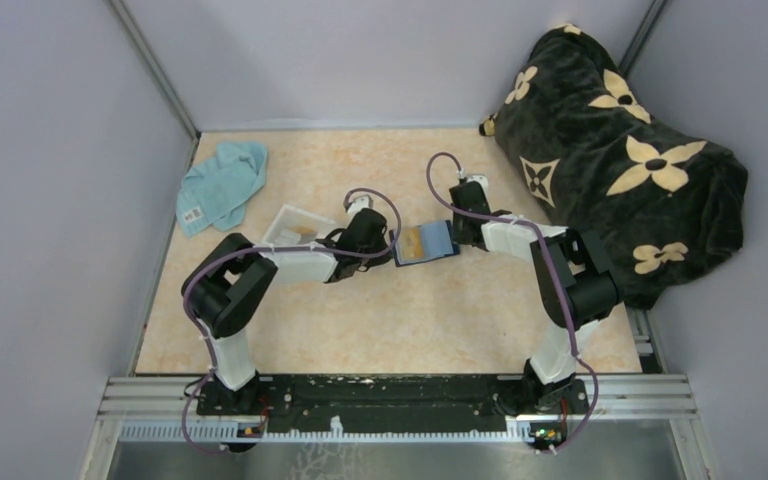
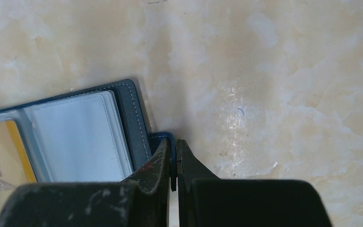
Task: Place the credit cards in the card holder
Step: Close the card holder at the center of the board.
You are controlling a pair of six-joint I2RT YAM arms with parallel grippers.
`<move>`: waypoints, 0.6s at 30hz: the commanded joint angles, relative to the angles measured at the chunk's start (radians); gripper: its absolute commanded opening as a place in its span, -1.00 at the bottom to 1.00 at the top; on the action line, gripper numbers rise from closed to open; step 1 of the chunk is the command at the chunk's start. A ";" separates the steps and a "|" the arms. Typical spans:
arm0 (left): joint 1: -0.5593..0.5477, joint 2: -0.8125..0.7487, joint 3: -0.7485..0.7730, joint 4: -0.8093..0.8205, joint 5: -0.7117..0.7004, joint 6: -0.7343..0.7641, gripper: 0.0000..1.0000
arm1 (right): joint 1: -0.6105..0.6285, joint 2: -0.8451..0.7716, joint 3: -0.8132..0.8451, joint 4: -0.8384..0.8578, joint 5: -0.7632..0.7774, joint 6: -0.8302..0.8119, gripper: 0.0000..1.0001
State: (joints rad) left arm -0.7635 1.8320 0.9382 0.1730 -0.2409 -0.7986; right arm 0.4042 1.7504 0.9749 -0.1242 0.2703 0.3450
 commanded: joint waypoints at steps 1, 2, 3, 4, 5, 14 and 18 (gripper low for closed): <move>-0.003 0.050 0.060 -0.127 -0.046 0.037 -0.71 | 0.012 -0.054 -0.012 0.008 -0.003 0.011 -1.00; -0.003 0.060 0.069 -0.132 -0.040 0.041 -0.75 | 0.012 -0.055 -0.014 0.009 -0.002 0.011 -1.00; -0.003 0.072 0.079 -0.137 -0.034 0.047 -0.80 | 0.012 -0.057 -0.014 0.010 -0.001 0.011 -1.00; -0.003 0.088 0.096 -0.151 -0.029 0.052 -0.84 | 0.014 -0.058 -0.016 0.011 -0.001 0.011 -1.00; -0.003 0.104 0.116 -0.173 -0.026 0.056 -0.88 | 0.013 -0.061 -0.018 0.011 -0.001 0.010 -1.00; -0.003 0.218 0.236 -0.337 -0.055 0.077 -1.00 | 0.013 -0.067 -0.023 0.006 -0.002 0.004 -1.00; -0.002 0.234 0.231 -0.332 -0.046 0.088 -1.00 | 0.014 -0.079 -0.023 0.013 -0.014 0.001 -1.00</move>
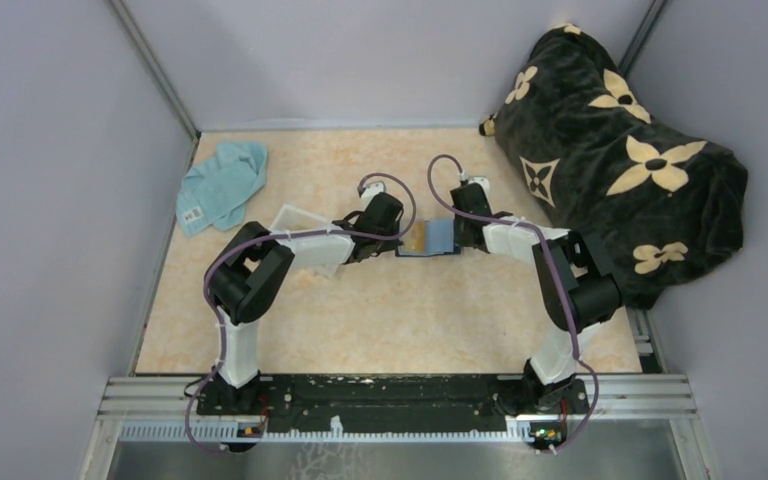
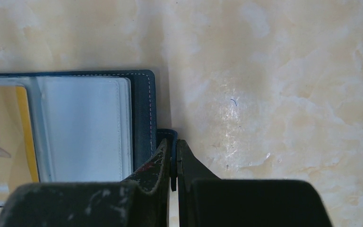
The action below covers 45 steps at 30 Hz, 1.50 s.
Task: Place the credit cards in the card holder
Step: Close the card holder at the center of the board.
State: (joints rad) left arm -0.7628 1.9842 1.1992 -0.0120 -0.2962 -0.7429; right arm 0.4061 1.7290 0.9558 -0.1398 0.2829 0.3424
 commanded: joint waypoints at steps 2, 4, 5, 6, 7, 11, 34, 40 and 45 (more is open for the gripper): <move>-0.002 0.088 -0.030 -0.141 0.019 0.034 -1.00 | 0.015 -0.068 0.002 0.035 -0.043 0.001 -1.00; -0.003 0.092 -0.034 -0.127 0.033 0.038 -1.00 | 0.025 -0.112 0.016 0.029 -0.043 0.000 -1.00; -0.003 0.092 -0.035 -0.123 0.035 0.037 -1.00 | 0.032 -0.123 0.029 0.023 -0.041 -0.001 -1.00; -0.003 0.092 -0.036 -0.120 0.036 0.036 -1.00 | 0.040 -0.133 0.046 0.011 -0.037 -0.004 -1.00; -0.003 0.092 -0.038 -0.115 0.040 0.037 -1.00 | 0.050 -0.138 0.064 -0.001 -0.033 -0.008 -1.00; -0.003 0.092 -0.053 -0.097 0.051 0.034 -1.00 | 0.094 -0.130 0.144 -0.044 -0.028 -0.017 -1.00; 0.049 -0.009 -0.246 0.030 0.133 -0.082 -1.00 | 0.246 0.073 0.245 -0.019 -0.088 0.054 -0.80; 0.049 -0.054 -0.268 0.009 0.110 -0.098 -1.00 | 0.270 0.074 0.262 -0.030 -0.094 0.061 -0.44; 0.050 -0.094 -0.281 -0.020 0.089 -0.118 -1.00 | 0.281 0.053 0.274 -0.042 -0.097 0.059 -0.31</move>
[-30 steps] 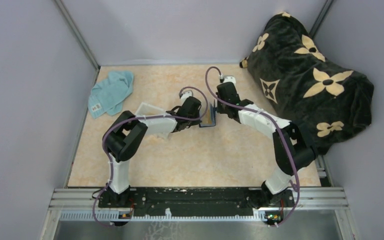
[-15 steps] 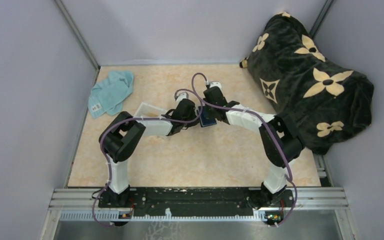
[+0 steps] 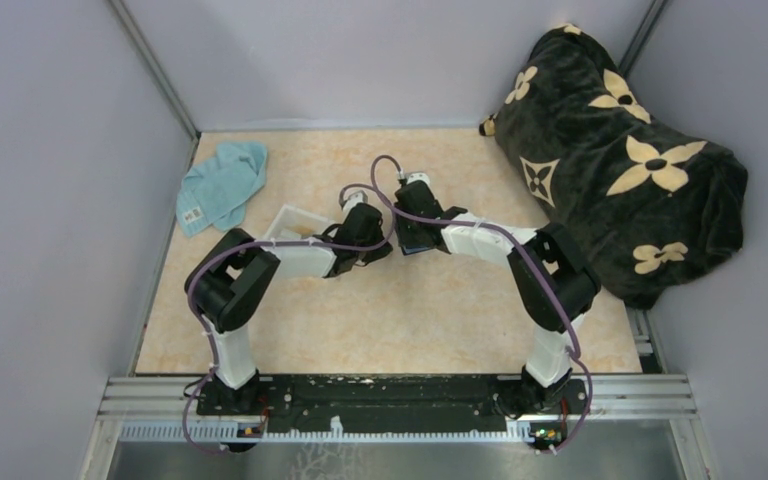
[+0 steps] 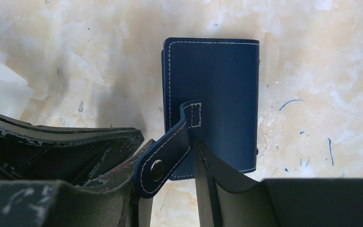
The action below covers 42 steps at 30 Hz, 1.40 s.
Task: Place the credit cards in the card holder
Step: Close the card holder at the center of the board.
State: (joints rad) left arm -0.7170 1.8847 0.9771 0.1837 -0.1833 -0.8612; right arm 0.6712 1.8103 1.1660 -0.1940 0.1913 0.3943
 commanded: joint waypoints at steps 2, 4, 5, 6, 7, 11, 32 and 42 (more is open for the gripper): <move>0.005 -0.018 -0.065 -0.226 -0.031 -0.006 -1.00 | 0.018 -0.048 0.065 0.009 -0.009 0.005 -0.29; 0.005 -0.037 -0.069 -0.238 -0.042 -0.013 -1.00 | 0.018 -0.063 0.063 0.009 -0.019 0.005 -0.25; 0.005 -0.047 -0.071 -0.243 -0.046 -0.018 -1.00 | 0.018 -0.068 0.063 0.007 -0.026 0.004 -0.24; 0.005 -0.055 -0.072 -0.249 -0.048 -0.021 -1.00 | 0.018 -0.070 0.066 0.004 -0.031 0.004 -0.24; 0.005 -0.063 -0.072 -0.254 -0.050 -0.025 -1.00 | 0.018 -0.071 0.067 0.001 -0.036 0.004 -0.24; 0.005 -0.105 -0.077 -0.275 -0.063 -0.039 -1.00 | 0.018 -0.076 0.062 0.008 -0.064 0.005 -0.23; 0.005 -0.439 -0.076 -0.313 -0.176 -0.033 -1.00 | 0.020 -0.123 0.044 0.027 -0.269 -0.011 -0.20; 0.004 -0.365 0.118 -0.297 -0.097 0.089 -0.99 | -0.008 -0.346 -0.084 0.026 -0.177 0.027 -0.10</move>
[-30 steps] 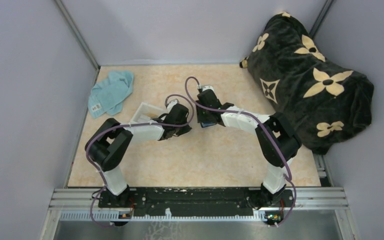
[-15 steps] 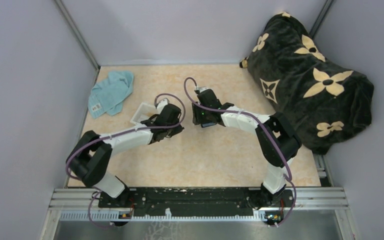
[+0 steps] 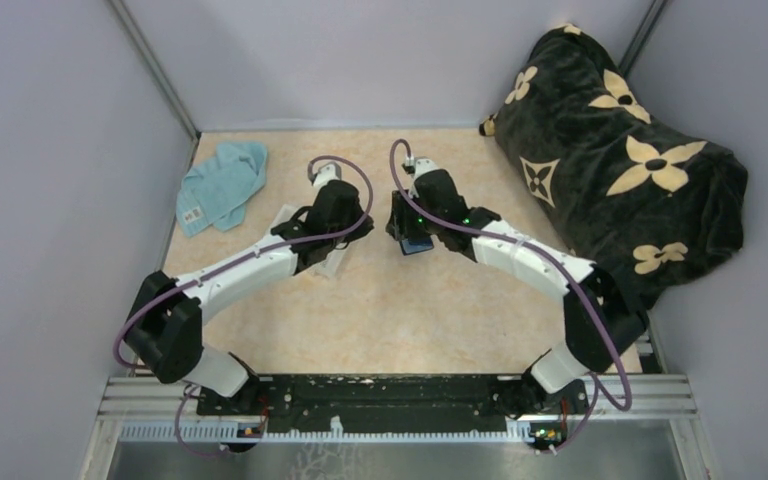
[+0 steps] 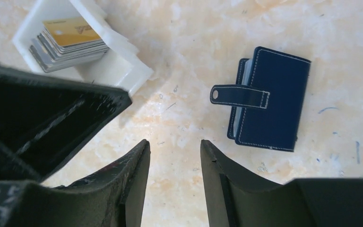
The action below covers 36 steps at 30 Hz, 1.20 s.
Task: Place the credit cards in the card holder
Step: Close the card holder at the center of the board.
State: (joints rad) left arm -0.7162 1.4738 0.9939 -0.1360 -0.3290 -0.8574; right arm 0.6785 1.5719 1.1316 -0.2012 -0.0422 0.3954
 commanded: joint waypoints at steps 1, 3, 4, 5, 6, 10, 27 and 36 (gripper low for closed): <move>0.003 0.064 0.122 0.042 0.073 0.106 -0.98 | -0.031 -0.126 -0.071 0.043 0.072 0.037 -0.07; 0.004 0.119 0.168 0.061 0.129 0.137 -0.95 | -0.082 -0.155 -0.112 0.062 0.074 0.060 -0.02; 0.003 0.150 0.197 0.068 0.158 0.155 -0.94 | -0.108 -0.162 -0.130 0.072 0.066 0.068 -0.02; 0.003 0.182 0.229 0.074 0.189 0.168 -0.92 | -0.132 -0.166 -0.145 0.080 0.061 0.075 -0.01; 0.003 0.216 0.259 0.075 0.223 0.180 -0.90 | -0.154 -0.166 -0.155 0.085 0.064 0.079 0.05; 0.000 0.354 0.392 0.028 0.302 0.208 -0.86 | -0.227 -0.145 -0.186 0.118 0.038 0.085 0.21; -0.009 0.558 0.431 -0.096 0.260 0.239 -0.90 | -0.348 0.125 -0.193 0.308 -0.190 0.126 0.32; -0.006 0.529 0.319 -0.074 0.218 0.216 -0.92 | -0.365 0.221 -0.191 0.374 -0.267 0.147 0.32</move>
State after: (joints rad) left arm -0.7181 2.0151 1.3506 -0.1947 -0.0822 -0.6357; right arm 0.3244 1.7622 0.9237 0.0925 -0.2504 0.5262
